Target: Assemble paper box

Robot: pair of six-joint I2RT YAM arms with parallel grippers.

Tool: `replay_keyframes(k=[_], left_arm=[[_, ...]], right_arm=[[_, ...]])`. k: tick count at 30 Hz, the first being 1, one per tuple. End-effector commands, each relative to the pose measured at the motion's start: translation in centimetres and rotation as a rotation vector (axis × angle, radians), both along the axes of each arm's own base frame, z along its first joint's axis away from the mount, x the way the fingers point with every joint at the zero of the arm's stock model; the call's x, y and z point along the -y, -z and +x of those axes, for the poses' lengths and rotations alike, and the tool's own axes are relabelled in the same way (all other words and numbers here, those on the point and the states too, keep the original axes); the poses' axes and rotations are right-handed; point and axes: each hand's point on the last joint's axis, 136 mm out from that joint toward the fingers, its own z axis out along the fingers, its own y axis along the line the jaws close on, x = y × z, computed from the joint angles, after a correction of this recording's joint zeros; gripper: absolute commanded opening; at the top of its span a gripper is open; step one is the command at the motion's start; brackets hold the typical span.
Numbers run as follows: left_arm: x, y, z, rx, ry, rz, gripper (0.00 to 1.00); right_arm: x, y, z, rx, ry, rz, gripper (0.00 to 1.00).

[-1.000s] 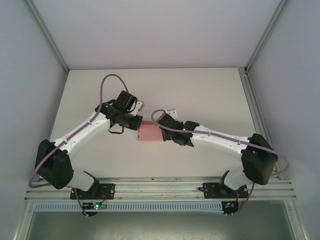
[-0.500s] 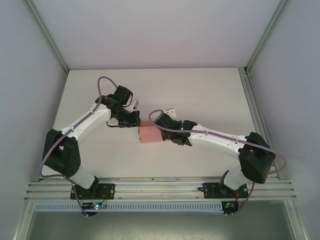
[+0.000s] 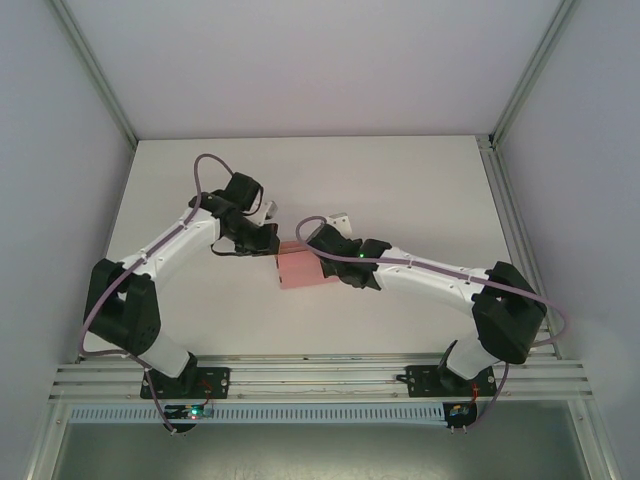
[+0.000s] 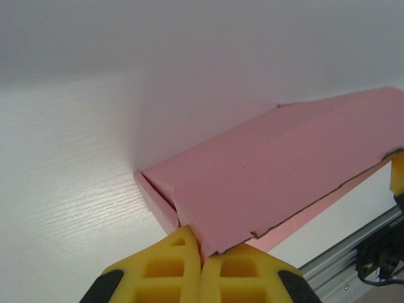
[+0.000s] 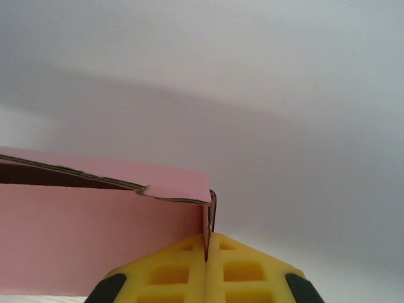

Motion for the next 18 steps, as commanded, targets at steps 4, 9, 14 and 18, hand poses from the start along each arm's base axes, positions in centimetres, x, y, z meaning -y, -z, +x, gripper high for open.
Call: replay_keyframes(k=[4,9,14,18], left_arm=[[-0.8,3.3,-4.2,-0.132,0.066,0.099,0.0],[-0.3,4.1,-4.4,-0.102,-0.031,0.129,0.0],[-1.0,5.5,-5.4,-0.08,-0.209,0.173,0.0],[-0.6,5.8,-6.4,-0.082,-0.284,0.131,0.0]], right_arm=[[1.2,5.2,-3.5,-0.191,-0.03,-0.077,0.0],[1.3,5.4,-3.6,-0.151,-0.003,-0.053,0.0],[1.3,5.6,-3.8,-0.104,0.034,0.025,0.0],[1.5,5.0,-3.8,-0.043,0.057,0.003,0.0]])
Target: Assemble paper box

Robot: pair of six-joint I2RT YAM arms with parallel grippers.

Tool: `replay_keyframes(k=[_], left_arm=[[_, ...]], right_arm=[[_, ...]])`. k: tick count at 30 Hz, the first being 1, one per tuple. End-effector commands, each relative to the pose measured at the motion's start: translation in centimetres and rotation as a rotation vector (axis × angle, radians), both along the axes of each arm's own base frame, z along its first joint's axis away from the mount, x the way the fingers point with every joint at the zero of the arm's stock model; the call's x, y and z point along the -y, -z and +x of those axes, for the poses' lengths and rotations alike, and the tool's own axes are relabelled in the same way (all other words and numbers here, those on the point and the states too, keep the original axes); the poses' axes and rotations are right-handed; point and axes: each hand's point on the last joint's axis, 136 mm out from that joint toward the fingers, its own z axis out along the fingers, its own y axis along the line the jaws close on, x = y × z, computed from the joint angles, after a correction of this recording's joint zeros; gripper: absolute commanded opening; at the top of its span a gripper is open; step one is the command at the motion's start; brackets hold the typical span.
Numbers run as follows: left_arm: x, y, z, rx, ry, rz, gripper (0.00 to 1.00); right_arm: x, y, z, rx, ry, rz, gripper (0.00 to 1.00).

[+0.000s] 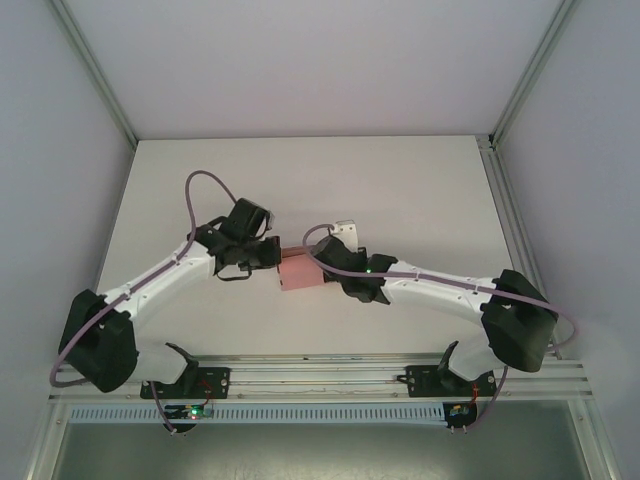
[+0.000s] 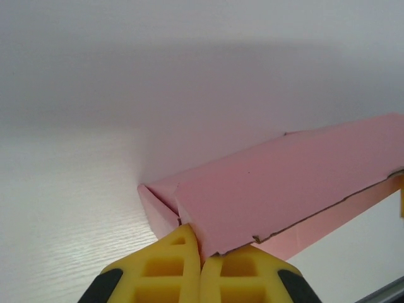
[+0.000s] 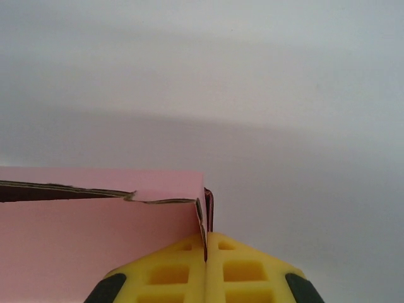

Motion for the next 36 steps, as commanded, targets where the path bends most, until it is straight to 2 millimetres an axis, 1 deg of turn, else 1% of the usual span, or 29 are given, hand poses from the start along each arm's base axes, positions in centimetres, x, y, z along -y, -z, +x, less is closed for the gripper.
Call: replay_keyframes(k=[1,2,5,7,8,11,12,17,19,20,21,22,23,24,26,27,28,30,31,32,33,35,36], left_arm=[[-1.1,5.1,-4.8,-0.218,-0.096,0.079,0.0],[-1.0,5.4,-5.0,-0.201,-0.094,0.093,0.0],[-0.4,6.6,-5.9,-0.161,-0.013,0.121,0.0],[-1.2,8.1,-6.8,-0.13,0.032,0.191,0.0],[-1.2,8.7,-7.1,-0.116,0.067,0.195,0.0],[-2.6,9.9,-8.0,-0.125,0.084,0.255,0.0],[-2.9,10.2,-8.2,-0.13,0.075,0.261,0.0],[-2.4,11.2,-9.2,-0.115,0.108,0.22,0.0],[-2.9,11.5,-9.5,-0.108,0.099,0.237,0.0],[-3.4,11.7,-9.5,-0.107,0.075,0.255,0.0],[-3.5,11.7,-9.6,-0.108,0.07,0.248,0.0],[-3.2,11.4,-9.6,-0.104,0.08,0.232,0.02],[-2.8,10.8,-9.5,-0.101,0.078,0.212,0.08],[-2.3,10.1,-9.3,-0.088,0.085,0.187,0.11],[-1.3,8.1,-8.4,-0.048,0.071,0.13,0.15],[-0.8,7.1,-8.0,-0.025,0.066,0.098,0.18],[-0.1,5.8,-7.6,0.0,0.068,0.058,0.26],[0.6,3.9,-7.0,0.031,0.054,0.01,0.31],[0.6,3.1,-6.7,0.042,0.04,0.011,0.38],[0.1,2.6,-6.4,0.048,0.006,0.029,0.49],[-0.3,2.2,-6.2,0.056,-0.017,0.043,0.49],[-0.1,1.3,-6.0,0.062,-0.032,0.021,0.5],[0.1,0.9,-5.9,0.064,-0.042,0.001,0.6]], right_arm=[[1.3,4.7,-3.0,-0.125,-0.013,-0.1,0.0],[1.3,4.7,-3.1,-0.113,-0.014,-0.104,0.0],[1.2,5.1,-3.3,-0.105,-0.021,-0.094,0.0],[1.3,5.6,-3.4,-0.09,-0.034,-0.086,0.0],[1.3,5.8,-3.5,-0.086,-0.039,-0.081,0.0],[1.2,6.0,-3.5,-0.061,-0.077,-0.074,0.0],[1.1,5.9,-3.4,-0.052,-0.089,-0.078,0.0],[1.4,6.4,-3.5,-0.046,-0.11,-0.092,0.0],[1.7,6.8,-3.6,-0.038,-0.11,-0.097,0.0],[1.9,6.9,-3.6,-0.035,-0.105,-0.106,0.0],[2.0,6.9,-3.5,-0.03,-0.103,-0.114,0.0],[2.1,6.7,-3.5,-0.023,-0.097,-0.118,0.0],[2.1,6.4,-3.4,-0.018,-0.098,-0.119,0.0],[1.9,6.1,-3.4,-0.007,-0.102,-0.118,0.0],[1.7,5.5,-3.4,0.012,-0.103,-0.112,0.0],[1.5,5.3,-3.4,0.018,-0.102,-0.108,0.0],[1.5,5.1,-3.3,0.022,-0.093,-0.105,0.0],[1.4,5.0,-3.3,0.019,-0.091,-0.107,0.0],[1.3,5.0,-3.3,0.024,-0.089,-0.109,0.0],[1.2,5.0,-3.3,0.028,-0.087,-0.11,0.0],[1.1,5.0,-3.3,0.029,-0.09,-0.111,0.0],[1.2,4.9,-3.3,0.033,-0.084,-0.114,0.0],[1.1,4.8,-3.4,0.034,-0.083,-0.117,0.0]])
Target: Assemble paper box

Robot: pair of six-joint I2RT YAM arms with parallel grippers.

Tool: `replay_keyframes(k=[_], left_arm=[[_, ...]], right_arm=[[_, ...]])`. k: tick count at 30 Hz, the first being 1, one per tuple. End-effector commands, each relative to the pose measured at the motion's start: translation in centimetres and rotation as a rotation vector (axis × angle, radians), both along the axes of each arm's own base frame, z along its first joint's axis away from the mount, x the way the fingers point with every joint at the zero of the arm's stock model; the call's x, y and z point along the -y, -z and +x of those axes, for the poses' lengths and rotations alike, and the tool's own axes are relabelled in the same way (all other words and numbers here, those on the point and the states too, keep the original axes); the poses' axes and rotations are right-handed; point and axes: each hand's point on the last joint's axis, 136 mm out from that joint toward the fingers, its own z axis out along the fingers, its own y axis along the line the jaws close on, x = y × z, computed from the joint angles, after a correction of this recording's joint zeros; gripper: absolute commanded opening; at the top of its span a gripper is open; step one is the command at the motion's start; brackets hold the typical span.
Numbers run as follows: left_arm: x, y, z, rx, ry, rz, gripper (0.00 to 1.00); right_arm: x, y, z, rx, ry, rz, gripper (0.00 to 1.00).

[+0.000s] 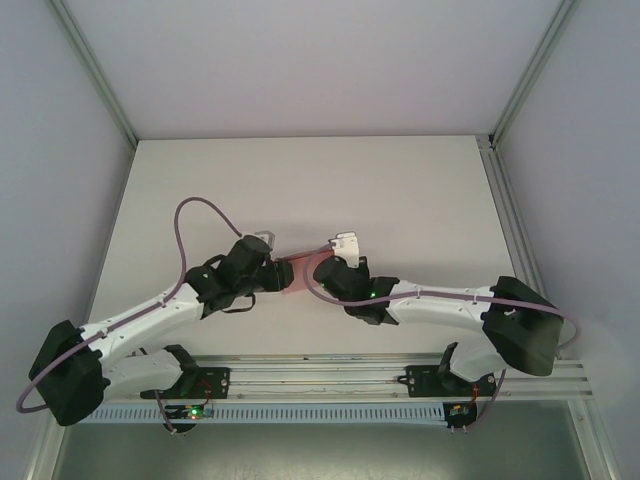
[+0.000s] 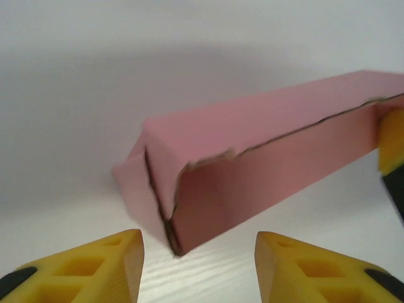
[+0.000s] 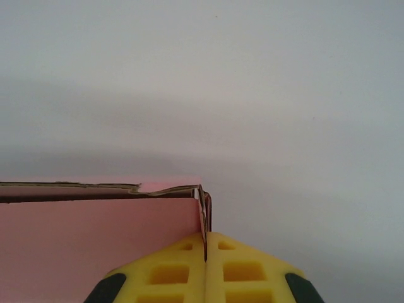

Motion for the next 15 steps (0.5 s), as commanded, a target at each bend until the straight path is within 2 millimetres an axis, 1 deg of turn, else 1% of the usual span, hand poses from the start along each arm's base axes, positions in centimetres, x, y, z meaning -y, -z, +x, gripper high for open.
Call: replay_keyframes(k=[1,3,4,5,6,8,11,12,15], left_arm=[[-0.5,-0.4,-1.6,-0.081,-0.031,-0.005,0.78],[-0.4,-1.2,-1.4,-0.074,-0.054,-0.038,0.8],[-0.2,-1.7,-1.4,-0.071,-0.063,-0.062,0.86],[-0.2,-2.2,-1.3,-0.067,-0.082,-0.085,0.98],[-0.3,-2.7,-1.2,-0.058,-0.109,-0.112,1.0],[-0.9,-3.8,-0.6,-0.035,-0.175,-0.158,1.0],[-3.0,-4.9,0.4,-0.043,-0.337,-0.249,1.0],[-3.7,-5.2,0.8,-0.052,-0.396,-0.298,1.0],[-4.5,-5.8,2.3,-0.049,-0.474,-0.456,1.0]], right_arm=[[1.6,4.7,-2.6,-0.157,-0.04,-0.146,0.0],[1.5,4.6,-2.6,-0.157,-0.042,-0.147,0.0],[1.5,4.7,-2.6,-0.158,-0.045,-0.15,0.0],[1.4,4.7,-2.7,-0.157,-0.047,-0.152,0.0],[1.4,4.7,-2.6,-0.158,-0.048,-0.155,0.0],[1.3,4.9,-2.6,-0.162,-0.051,-0.162,0.0],[1.1,4.9,-2.7,-0.168,-0.058,-0.168,0.0],[1.0,4.9,-2.7,-0.167,-0.059,-0.167,0.0],[0.8,4.8,-2.7,-0.168,-0.068,-0.168,0.0]])
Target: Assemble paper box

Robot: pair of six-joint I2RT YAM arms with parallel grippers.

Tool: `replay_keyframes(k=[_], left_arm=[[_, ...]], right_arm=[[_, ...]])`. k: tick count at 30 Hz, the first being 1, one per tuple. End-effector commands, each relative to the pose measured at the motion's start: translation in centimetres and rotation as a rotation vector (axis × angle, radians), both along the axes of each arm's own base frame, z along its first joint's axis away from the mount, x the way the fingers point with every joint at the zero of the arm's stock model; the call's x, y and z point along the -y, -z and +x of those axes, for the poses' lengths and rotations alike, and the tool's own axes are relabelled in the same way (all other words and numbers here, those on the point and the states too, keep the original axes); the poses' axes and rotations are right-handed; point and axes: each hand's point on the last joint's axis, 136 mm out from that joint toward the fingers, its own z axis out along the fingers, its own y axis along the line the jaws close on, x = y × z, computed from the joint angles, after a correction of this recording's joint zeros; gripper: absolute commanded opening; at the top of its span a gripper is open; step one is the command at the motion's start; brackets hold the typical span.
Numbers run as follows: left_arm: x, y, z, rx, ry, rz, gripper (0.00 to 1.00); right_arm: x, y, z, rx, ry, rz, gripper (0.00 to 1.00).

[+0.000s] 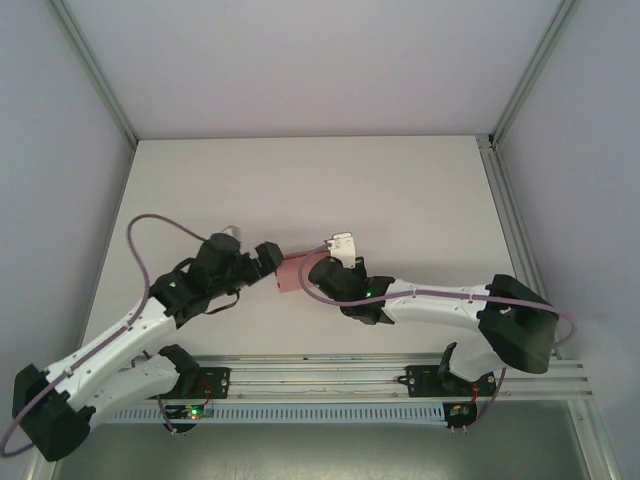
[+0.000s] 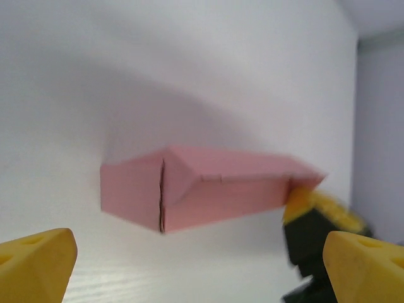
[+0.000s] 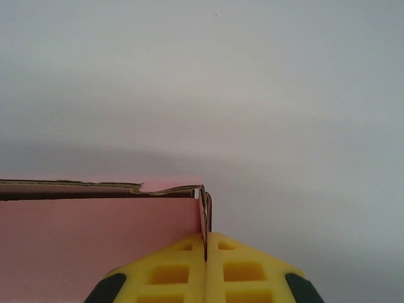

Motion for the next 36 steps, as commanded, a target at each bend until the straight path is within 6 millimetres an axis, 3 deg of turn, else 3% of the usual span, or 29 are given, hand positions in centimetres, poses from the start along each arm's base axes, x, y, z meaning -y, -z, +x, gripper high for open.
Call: replay_keyframes(k=[1,4,8,15,17,19,24,27,28,31,33,36], left_arm=[[-1.0,-0.2,1.7,-0.026,-0.142,-0.179,1.0],[-1.2,0.2,3.0,-0.029,-0.152,-0.192,1.0],[0.3,0.6,4.3,-0.055,-0.087,-0.176,1.0],[1.5,6.1,3.9,-0.169,-0.083,-0.226,0.99],[1.6,7.4,3.6,-0.169,-0.083,-0.255,0.94],[1.8,8.1,3.3,-0.157,-0.07,-0.25,0.83],[1.8,9.6,2.3,-0.171,-0.055,-0.19,0.72],[1.0,10.4,1.9,-0.177,-0.079,-0.158,0.56],[0.7,10.7,1.8,-0.175,-0.086,-0.145,0.52],[0.2,11.6,1.4,-0.178,-0.099,-0.128,0.39],[-0.1,12.4,1.0,-0.194,-0.109,-0.109,0.37],[-0.2,13.1,0.4,-0.206,-0.095,-0.079,0.34]], right_arm=[[1.2,4.9,-2.7,-0.167,-0.068,-0.148,0.0],[1.1,4.9,-2.7,-0.168,-0.07,-0.149,0.0],[1.1,5.0,-2.7,-0.177,-0.065,-0.152,0.0],[1.0,5.2,-2.7,-0.184,-0.045,-0.137,0.0],[1.2,5.6,-2.8,-0.192,-0.046,-0.145,0.0],[1.1,5.9,-2.9,-0.2,-0.047,-0.148,0.0],[1.0,6.2,-3.1,-0.208,-0.05,-0.141,0.0],[0.4,5.7,-3.2,-0.209,-0.071,-0.105,0.0],[0.1,5.4,-3.3,-0.21,-0.089,-0.085,0.02],[-1.0,4.0,-3.5,-0.198,-0.153,-0.01,0.25],[-1.4,2.7,-3.1,-0.187,-0.181,0.04,0.37],[-2.0,0.6,-2.4,-0.191,-0.219,0.138,0.46]])
